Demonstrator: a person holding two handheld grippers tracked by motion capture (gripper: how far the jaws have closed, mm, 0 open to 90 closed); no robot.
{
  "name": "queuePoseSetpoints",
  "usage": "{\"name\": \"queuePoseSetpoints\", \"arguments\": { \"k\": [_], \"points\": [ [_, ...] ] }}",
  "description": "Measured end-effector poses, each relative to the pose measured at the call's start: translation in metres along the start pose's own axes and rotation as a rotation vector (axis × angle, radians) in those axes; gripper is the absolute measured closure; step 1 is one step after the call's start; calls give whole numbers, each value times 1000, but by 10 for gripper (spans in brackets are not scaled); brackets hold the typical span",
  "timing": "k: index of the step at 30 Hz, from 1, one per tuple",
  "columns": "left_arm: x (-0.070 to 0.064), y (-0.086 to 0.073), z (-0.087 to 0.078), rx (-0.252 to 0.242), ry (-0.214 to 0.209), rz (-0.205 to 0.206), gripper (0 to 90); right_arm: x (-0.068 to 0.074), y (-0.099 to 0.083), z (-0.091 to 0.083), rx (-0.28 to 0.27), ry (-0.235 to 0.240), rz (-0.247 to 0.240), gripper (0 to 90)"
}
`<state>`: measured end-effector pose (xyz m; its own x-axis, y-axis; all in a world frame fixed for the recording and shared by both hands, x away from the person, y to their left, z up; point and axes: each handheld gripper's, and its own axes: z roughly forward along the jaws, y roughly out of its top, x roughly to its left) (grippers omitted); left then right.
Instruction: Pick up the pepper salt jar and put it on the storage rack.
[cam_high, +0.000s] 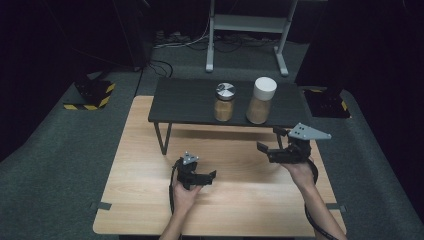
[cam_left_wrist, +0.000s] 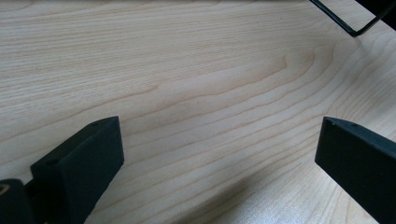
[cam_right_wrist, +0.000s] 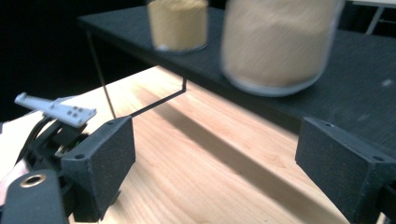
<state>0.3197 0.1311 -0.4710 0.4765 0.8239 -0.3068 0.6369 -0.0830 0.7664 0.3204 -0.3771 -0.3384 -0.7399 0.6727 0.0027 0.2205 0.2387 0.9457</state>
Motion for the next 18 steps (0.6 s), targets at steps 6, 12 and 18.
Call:
{"name": "queuePoseSetpoints", "arguments": {
  "k": [6, 12, 18],
  "points": [
    [0, 0, 0, 1, 0, 0, 15, 11, -33, 2, 13, 43, -6, 126],
    [0, 1, 0, 5, 0, 3, 15, 16, -66, 10, 50, 70, 46, 124],
    [0, 1, 0, 7, -1, 4, 15, 13, -92, 18, 79, 67, 108, 124]
  ]
}}
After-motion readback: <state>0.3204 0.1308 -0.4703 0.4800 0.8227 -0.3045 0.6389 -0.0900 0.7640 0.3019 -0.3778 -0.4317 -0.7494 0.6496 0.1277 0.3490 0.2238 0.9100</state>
